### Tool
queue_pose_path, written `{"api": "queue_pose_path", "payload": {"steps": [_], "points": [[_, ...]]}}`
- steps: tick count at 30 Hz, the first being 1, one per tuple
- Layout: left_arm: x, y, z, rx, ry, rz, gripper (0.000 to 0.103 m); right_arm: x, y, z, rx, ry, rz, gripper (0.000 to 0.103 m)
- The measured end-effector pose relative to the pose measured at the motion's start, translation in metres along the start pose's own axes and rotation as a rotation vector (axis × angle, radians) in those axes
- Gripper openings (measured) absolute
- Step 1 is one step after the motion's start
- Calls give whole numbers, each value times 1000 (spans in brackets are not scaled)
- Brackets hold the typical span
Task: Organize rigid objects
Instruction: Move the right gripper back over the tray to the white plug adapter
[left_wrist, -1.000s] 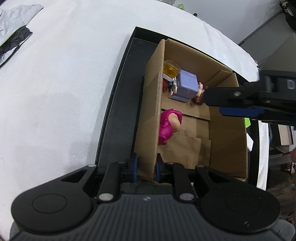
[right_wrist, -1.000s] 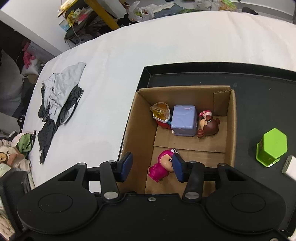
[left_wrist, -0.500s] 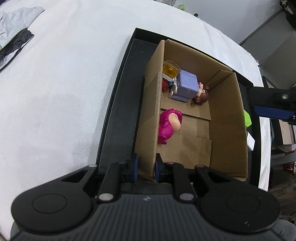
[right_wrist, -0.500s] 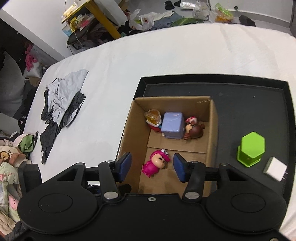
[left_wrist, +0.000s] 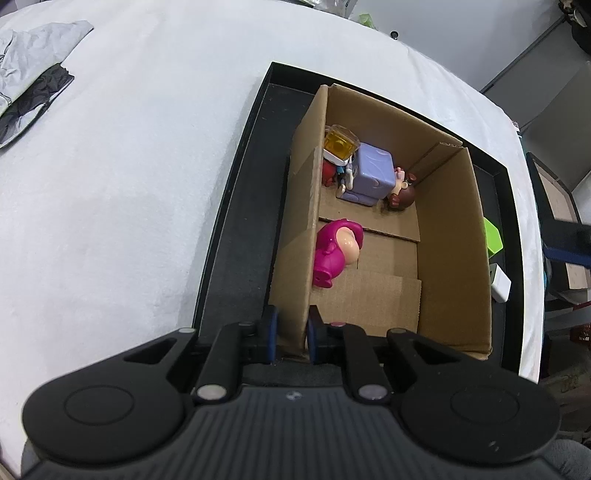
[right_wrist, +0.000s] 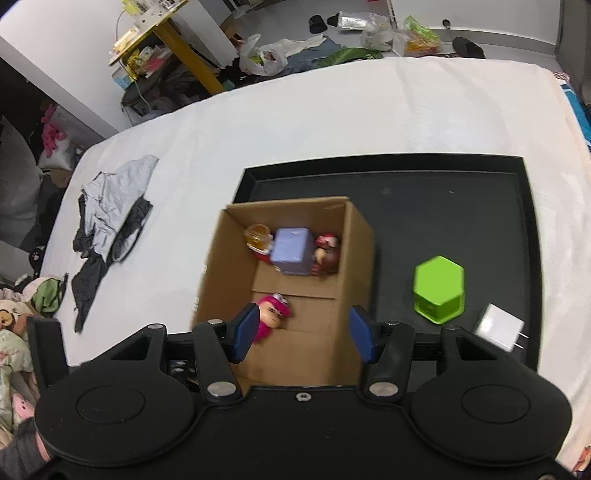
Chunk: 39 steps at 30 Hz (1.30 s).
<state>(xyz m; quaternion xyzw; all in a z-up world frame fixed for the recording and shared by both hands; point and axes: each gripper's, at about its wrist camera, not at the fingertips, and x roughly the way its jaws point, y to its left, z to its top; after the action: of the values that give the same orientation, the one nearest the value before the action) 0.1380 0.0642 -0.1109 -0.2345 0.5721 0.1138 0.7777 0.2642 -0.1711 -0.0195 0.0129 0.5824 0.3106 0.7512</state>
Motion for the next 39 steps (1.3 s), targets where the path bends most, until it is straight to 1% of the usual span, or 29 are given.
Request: {"api": "queue_pose_path", "payload": {"steps": [9,18,19,22,33,37,39], "points": [[-1,-2,0,5,-5,8,14,-8,-27,-8,6,7,-42,54],[-1,-3,0,6,-3,11,14,-7,-56,-12,-27,42,-98,54],[-1,-3,0,8,-3,13,14,-6,-61,-13,-24,47,-106,55],[0,-4,0,11,-3,20,14,-4,-73,-14,-27,48,-115,64],[4,-9,1,19,2,46,13,22,-108,-12,-68,100,-178,65],[5,-12,1,21,4,59,13,34,-119,-11,-69,119,-187,65],[5,-12,1,21,5,64,13,40,-123,-12,-82,133,-207,65]]}}
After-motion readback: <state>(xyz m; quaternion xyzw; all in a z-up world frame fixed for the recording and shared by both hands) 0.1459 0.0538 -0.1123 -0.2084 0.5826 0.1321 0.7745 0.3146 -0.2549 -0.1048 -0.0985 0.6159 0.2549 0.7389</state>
